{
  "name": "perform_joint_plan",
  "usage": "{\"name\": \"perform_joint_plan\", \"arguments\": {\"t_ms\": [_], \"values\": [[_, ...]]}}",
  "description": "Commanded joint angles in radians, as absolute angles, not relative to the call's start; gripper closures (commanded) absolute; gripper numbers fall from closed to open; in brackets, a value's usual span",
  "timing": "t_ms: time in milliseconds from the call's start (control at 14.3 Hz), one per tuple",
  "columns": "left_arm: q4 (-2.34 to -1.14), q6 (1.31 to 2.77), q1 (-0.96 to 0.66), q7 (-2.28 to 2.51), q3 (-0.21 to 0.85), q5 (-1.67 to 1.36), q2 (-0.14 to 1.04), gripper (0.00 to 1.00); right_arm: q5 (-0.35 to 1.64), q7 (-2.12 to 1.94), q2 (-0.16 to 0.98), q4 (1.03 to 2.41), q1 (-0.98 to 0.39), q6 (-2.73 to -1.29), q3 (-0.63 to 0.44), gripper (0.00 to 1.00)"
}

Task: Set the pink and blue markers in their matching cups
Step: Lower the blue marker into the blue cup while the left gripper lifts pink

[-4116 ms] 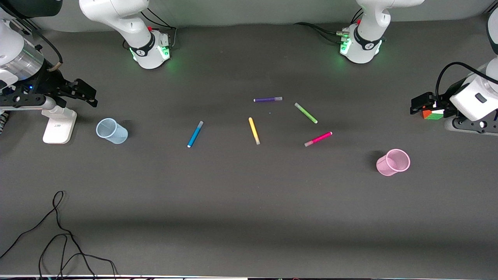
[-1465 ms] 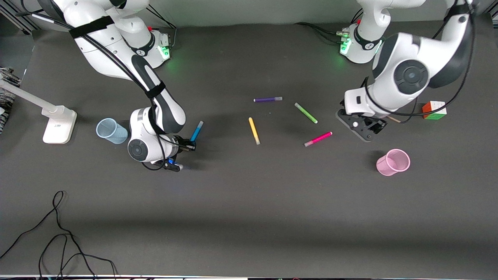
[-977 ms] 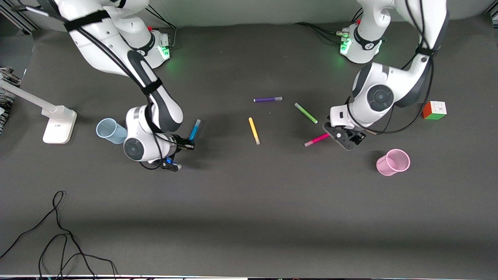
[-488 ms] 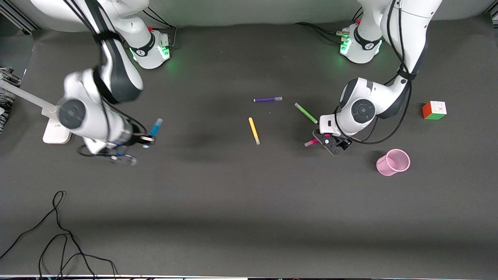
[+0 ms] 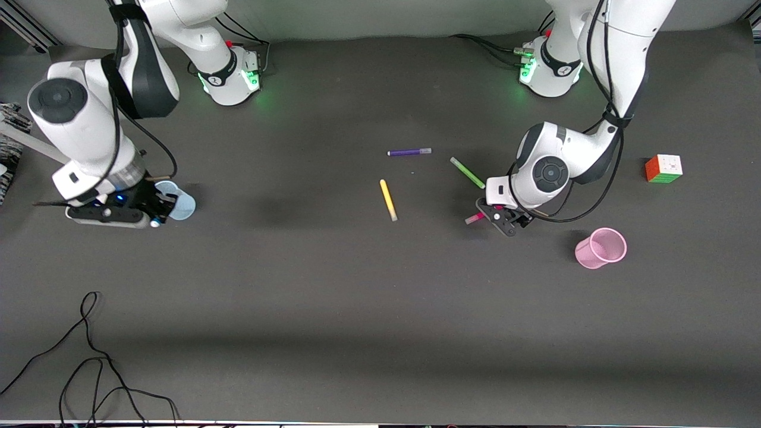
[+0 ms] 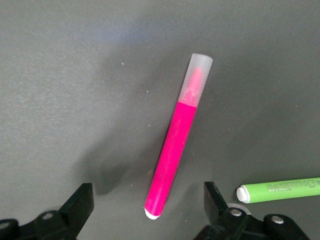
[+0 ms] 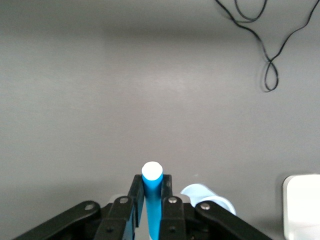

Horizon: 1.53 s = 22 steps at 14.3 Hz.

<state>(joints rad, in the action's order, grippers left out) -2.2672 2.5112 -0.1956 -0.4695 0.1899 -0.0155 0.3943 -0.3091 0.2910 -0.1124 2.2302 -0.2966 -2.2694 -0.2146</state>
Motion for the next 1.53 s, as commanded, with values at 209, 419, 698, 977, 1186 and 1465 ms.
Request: {"name": "perform_joint_plan", "arguments": {"t_ms": [209, 419, 698, 977, 1186, 1465], "values": [[-2.258, 2.5, -0.213, -0.411, 0.181, -0.008, 0.397, 0.52, -0.636, 0.216, -0.246, 2.624, -0.305, -2.814, -0.486, 1.0], [-2.256, 2.491, -0.212, -0.388, 0.181, -0.008, 0.396, 0.78, -0.667, 0.222, -0.16, 2.64, -0.305, -2.956, -0.538, 1.0], [-2.252, 2.487, -0.212, -0.376, 0.183, -0.008, 0.396, 0.89, -0.667, 0.232, -0.15, 2.675, -0.305, -2.964, -0.545, 1.0], [-2.212, 2.386, -0.196, -0.354, 0.181, -0.009, 0.356, 0.89, -0.667, 0.236, -0.124, 2.684, -0.305, -2.961, -0.564, 0.07], [-2.039, 2.084, -0.161, -0.336, 0.166, -0.028, 0.312, 0.89, -0.666, 0.239, -0.117, 2.677, -0.305, -2.948, -0.565, 0.0], [-1.827, 1.733, -0.063, -0.299, 0.163, -0.052, 0.269, 0.89, -0.666, 0.235, -0.118, 2.661, -0.305, -2.944, -0.56, 0.0]]}}
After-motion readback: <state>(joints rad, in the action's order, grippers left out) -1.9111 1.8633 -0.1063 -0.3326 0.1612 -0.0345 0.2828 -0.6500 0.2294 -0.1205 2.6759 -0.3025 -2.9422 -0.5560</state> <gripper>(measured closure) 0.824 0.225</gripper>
